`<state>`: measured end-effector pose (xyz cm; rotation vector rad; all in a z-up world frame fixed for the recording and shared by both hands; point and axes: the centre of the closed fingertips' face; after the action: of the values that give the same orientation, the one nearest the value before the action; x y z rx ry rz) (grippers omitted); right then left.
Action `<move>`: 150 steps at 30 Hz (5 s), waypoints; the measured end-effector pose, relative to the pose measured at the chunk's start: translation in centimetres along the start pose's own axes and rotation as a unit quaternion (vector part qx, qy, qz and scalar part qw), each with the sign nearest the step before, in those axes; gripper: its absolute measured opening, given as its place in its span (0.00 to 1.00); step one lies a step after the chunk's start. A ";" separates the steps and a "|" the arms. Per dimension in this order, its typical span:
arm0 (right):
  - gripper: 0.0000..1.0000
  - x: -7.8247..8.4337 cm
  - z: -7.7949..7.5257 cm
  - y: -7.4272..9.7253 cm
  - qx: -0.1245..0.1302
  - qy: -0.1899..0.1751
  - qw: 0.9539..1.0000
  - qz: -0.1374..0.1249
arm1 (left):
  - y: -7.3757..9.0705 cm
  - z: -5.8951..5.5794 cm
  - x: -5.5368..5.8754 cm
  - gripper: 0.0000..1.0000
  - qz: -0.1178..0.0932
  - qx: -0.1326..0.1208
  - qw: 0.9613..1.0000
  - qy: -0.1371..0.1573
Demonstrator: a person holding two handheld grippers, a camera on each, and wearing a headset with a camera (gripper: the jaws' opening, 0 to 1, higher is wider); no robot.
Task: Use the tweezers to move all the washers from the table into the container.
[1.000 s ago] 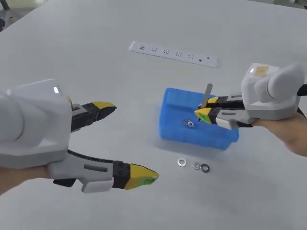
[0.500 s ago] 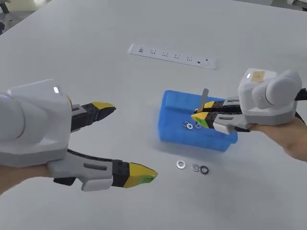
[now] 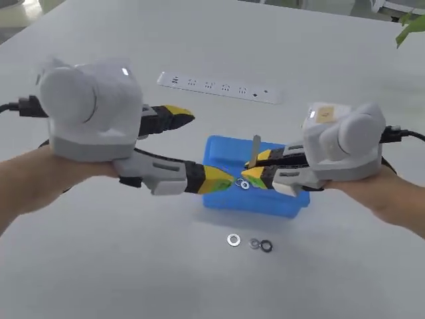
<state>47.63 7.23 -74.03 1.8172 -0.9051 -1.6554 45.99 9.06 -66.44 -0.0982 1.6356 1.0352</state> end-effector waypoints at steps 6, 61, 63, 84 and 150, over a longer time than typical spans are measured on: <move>0.07 -0.1 0.4 0.3 -0.006 0.006 1.000 -0.001 | -2.0 -1.1 -1.3 0.45 0.005 0.029 0.997 -0.065; 0.45 0.4 0.7 2.4 0.034 0.029 0.999 -0.003 | -1.2 -2.9 -3.4 0.04 0.005 0.041 0.988 -0.146; 0.49 0.7 0.3 2.9 0.048 0.024 0.999 -0.004 | -1.0 -2.9 -3.4 0.04 0.006 0.039 0.988 -0.147; 0.90 6.9 4.3 7.6 0.042 -0.058 0.997 -0.011 | 2.3 -5.4 -3.0 0.04 -0.010 0.031 0.991 -0.133; 0.93 8.0 9.0 7.2 -0.043 -0.122 0.991 -0.042 | -0.8 -9.4 3.2 0.05 0.065 0.119 0.986 -0.097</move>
<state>37.98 -3.02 -74.86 1.6394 -0.8537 -1.9711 38.19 3.76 -69.80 0.2657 1.5897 0.9084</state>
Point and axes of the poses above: the centre of the closed fingertips' face, and the gripper's own axes: y roughly backward along the fingers, z roughly to its left, x roughly out of its underside, and after that the axes turned 13 degrees about z, right-handed
